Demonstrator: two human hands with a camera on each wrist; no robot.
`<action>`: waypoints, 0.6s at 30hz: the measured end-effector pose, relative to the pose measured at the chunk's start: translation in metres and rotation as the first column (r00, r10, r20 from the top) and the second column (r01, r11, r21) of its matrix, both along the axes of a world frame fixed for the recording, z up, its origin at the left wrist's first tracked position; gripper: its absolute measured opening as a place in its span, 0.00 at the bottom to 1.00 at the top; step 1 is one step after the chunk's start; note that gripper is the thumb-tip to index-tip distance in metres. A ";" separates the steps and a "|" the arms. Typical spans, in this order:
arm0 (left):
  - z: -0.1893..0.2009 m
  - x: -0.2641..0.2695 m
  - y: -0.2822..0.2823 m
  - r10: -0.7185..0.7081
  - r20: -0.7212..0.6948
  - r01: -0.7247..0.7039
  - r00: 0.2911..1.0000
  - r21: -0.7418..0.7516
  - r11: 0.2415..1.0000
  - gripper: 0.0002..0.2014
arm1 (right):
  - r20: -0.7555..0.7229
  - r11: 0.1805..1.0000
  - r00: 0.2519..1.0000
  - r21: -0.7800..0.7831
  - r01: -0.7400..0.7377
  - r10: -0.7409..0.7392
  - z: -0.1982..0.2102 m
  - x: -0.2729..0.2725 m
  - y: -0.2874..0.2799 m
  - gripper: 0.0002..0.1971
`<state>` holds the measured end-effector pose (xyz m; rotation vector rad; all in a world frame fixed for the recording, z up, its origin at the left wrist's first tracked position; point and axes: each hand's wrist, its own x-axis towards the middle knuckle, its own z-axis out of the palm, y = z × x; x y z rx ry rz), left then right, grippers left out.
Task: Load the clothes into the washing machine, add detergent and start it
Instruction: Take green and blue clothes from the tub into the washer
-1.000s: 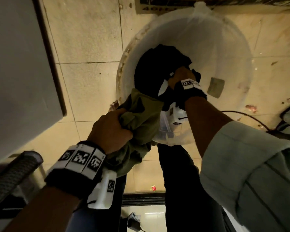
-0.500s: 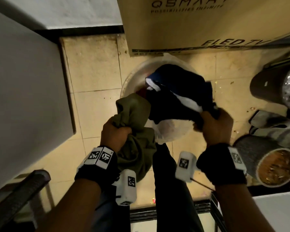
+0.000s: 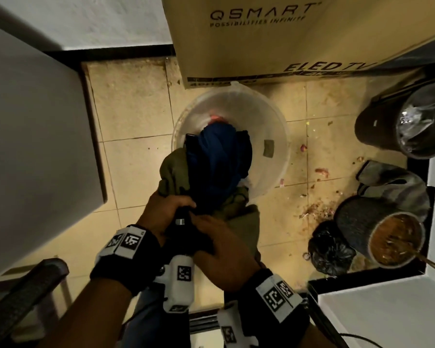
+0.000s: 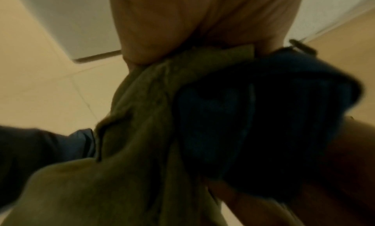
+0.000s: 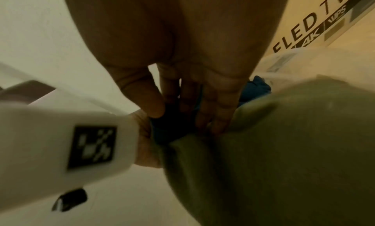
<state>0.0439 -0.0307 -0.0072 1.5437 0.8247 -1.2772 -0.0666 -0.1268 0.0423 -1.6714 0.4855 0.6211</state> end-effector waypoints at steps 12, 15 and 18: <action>0.052 0.012 0.024 -0.737 0.361 0.801 0.572 -0.049 0.597 0.39 | -0.395 0.670 0.880 -0.580 -0.463 0.265 -0.110 0.008 -0.141 0.49; 0.075 0.007 0.012 -0.823 0.556 0.950 0.115 0.179 0.254 0.31 | -0.383 0.379 0.668 -0.598 -0.706 0.639 -0.132 0.030 -0.141 0.57; 0.095 0.004 0.007 -0.606 0.795 0.996 -0.022 0.067 0.051 0.25 | -0.278 0.269 0.515 -0.605 -0.750 0.811 -0.129 0.055 -0.118 0.39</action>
